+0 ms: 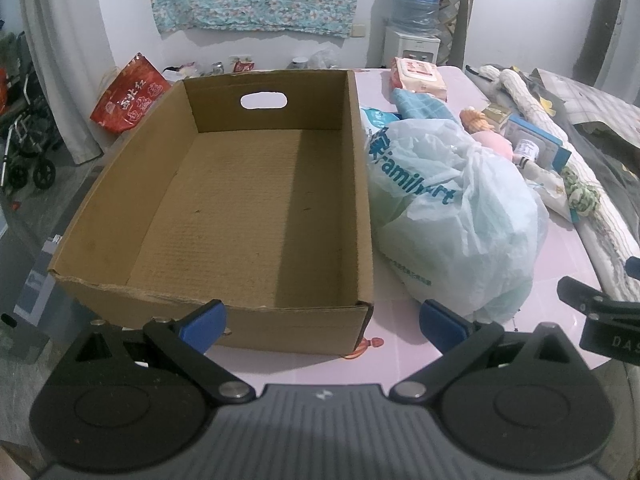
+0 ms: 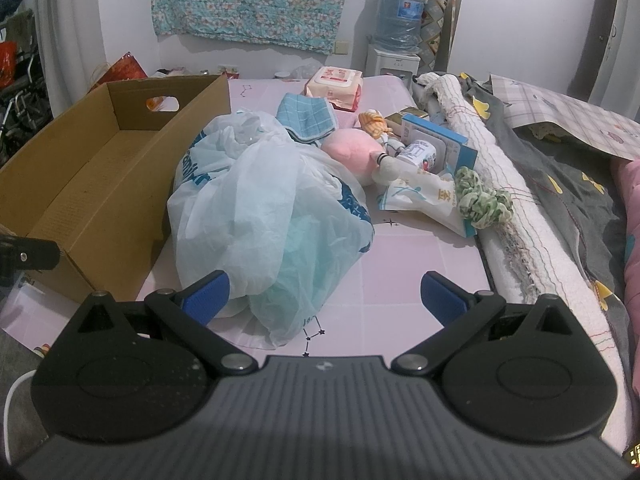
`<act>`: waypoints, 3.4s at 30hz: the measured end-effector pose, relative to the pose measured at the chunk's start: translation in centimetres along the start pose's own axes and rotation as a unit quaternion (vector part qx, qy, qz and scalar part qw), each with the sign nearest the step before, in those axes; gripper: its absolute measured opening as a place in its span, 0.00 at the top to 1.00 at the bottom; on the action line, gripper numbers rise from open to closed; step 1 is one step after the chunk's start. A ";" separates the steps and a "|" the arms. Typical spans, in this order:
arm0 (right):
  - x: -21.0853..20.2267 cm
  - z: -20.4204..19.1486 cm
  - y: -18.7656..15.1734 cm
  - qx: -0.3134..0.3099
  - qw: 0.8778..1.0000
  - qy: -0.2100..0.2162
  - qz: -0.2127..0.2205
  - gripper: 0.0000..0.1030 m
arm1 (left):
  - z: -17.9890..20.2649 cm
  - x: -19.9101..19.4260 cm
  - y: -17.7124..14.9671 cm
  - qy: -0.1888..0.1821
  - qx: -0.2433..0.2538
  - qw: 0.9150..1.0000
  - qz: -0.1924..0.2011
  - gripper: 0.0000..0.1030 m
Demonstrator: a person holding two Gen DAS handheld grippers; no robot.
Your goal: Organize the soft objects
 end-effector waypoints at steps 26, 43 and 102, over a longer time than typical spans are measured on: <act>0.3 1.2 -1.2 0.026 1.000 -0.007 0.005 0.01 | 0.7 -1.3 0.2 0.000 0.014 1.000 0.027 0.00; 0.1 11.0 -0.4 0.155 0.978 0.058 0.128 0.01 | 7.7 -4.4 12.3 -0.113 0.130 0.979 0.105 0.00; 25.0 18.7 1.1 0.620 0.777 0.090 0.062 0.43 | 24.5 25.5 22.4 -0.115 0.197 0.953 -0.200 0.26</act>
Point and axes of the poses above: each gripper's, at about its wrist camera, not at the fingertips, and x roughly the way its jaws point, z to its right, y to its top, the point moved 3 cm from there along x, roughly the way its jaws point
